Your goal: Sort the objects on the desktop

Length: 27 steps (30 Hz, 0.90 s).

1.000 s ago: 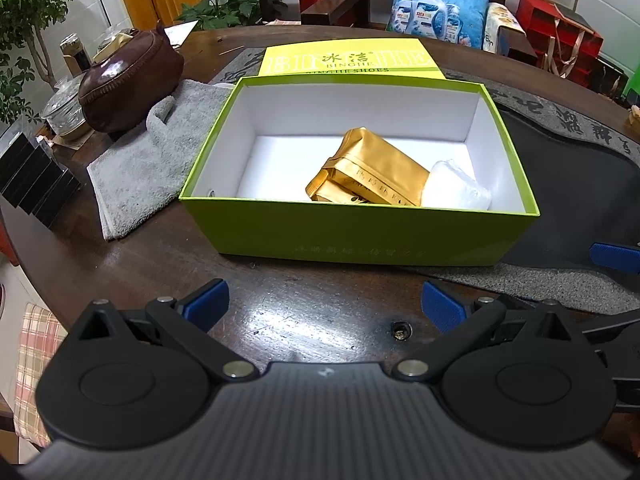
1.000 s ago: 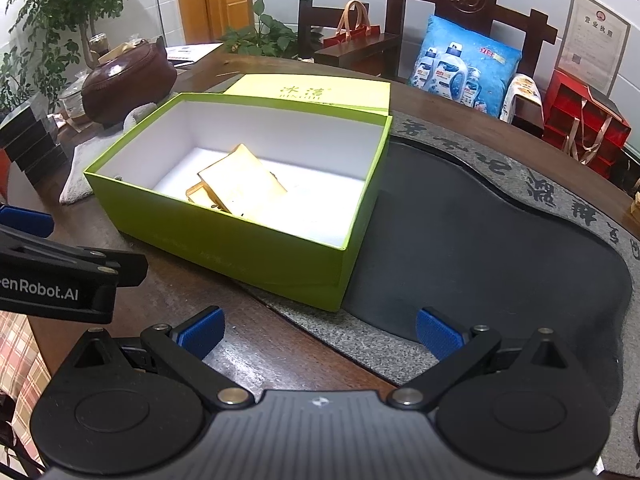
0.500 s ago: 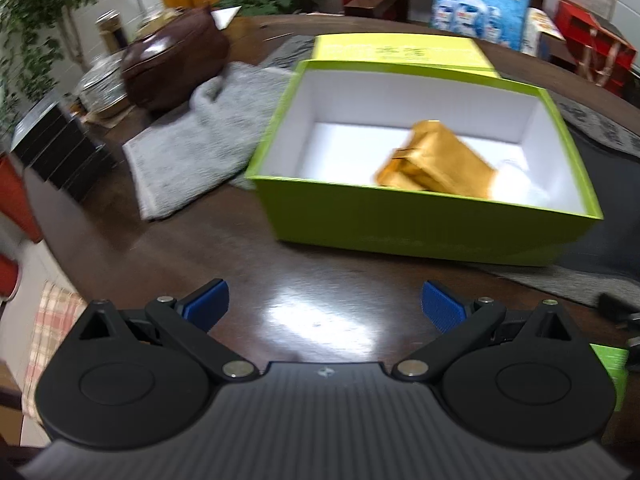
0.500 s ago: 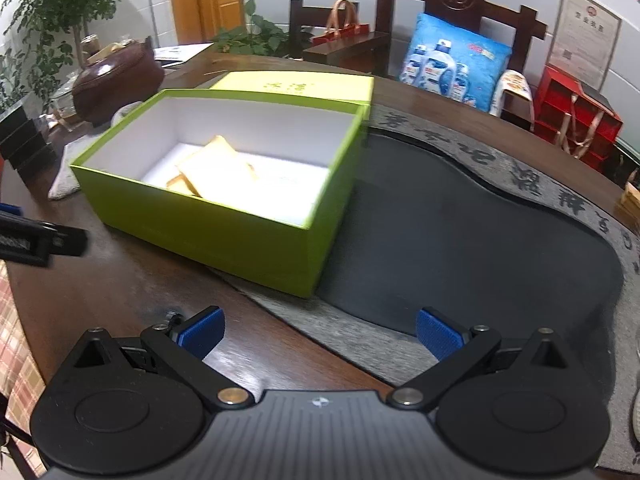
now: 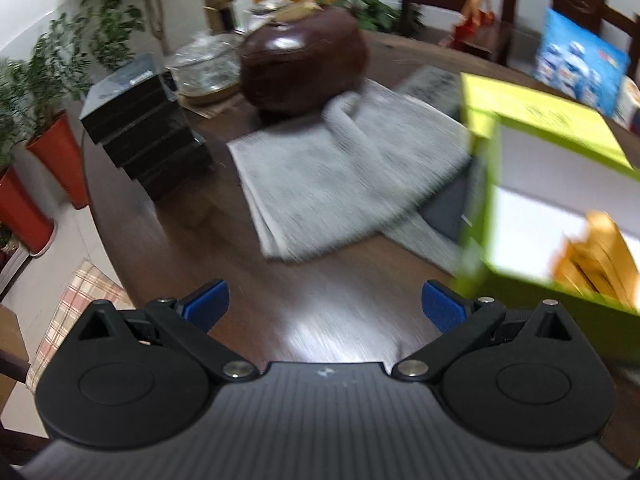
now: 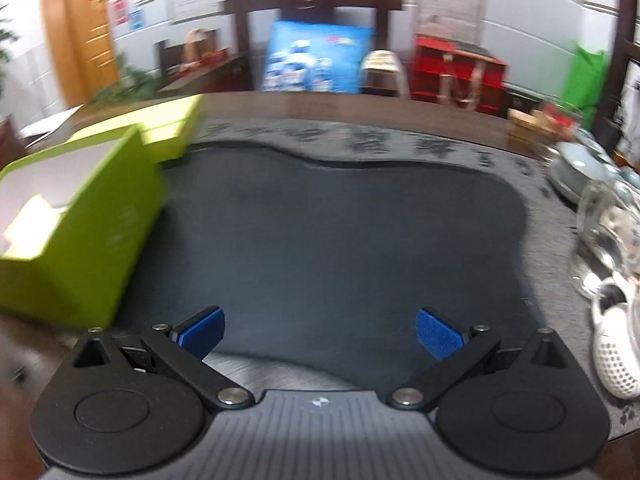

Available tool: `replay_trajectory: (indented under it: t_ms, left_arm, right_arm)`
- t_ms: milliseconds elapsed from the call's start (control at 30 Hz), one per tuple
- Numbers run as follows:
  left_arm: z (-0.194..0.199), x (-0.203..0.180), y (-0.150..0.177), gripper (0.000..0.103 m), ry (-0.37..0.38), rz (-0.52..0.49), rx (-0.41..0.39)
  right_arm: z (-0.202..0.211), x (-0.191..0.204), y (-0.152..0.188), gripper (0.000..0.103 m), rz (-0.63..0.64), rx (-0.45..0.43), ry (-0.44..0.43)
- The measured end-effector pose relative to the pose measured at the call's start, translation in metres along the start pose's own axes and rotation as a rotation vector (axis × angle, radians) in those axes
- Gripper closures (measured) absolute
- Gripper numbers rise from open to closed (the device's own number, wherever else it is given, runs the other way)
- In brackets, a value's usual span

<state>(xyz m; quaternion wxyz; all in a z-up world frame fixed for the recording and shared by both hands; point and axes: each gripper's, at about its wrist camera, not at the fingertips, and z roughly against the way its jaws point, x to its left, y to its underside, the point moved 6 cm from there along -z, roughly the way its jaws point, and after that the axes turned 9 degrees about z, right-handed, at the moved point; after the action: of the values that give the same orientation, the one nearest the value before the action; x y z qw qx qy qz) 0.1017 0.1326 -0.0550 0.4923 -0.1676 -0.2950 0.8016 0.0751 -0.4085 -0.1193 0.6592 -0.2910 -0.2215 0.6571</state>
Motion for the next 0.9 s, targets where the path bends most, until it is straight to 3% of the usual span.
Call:
replay_trajectory:
  t_ms: [433, 733, 900]
  left_arm:
    - [-0.114, 0.049, -0.066, 0.001, -0.100, 0.128, -0.119]
    - [-0.152, 0.055, -0.078, 0.001, -0.119, 0.190, -0.137]
    - [-0.166, 0.048, -0.076, 0.001, -0.121, 0.175, -0.132]
  right_arm:
    - [-0.042, -0.049, 0.009, 0.000, -0.113, -0.061, 0.118]
    - [-0.061, -0.060, 0.011, 0.000, -0.126, -0.039, 0.152]
    - [-0.069, -0.059, 0.006, 0.000, -0.105, -0.048, 0.151]
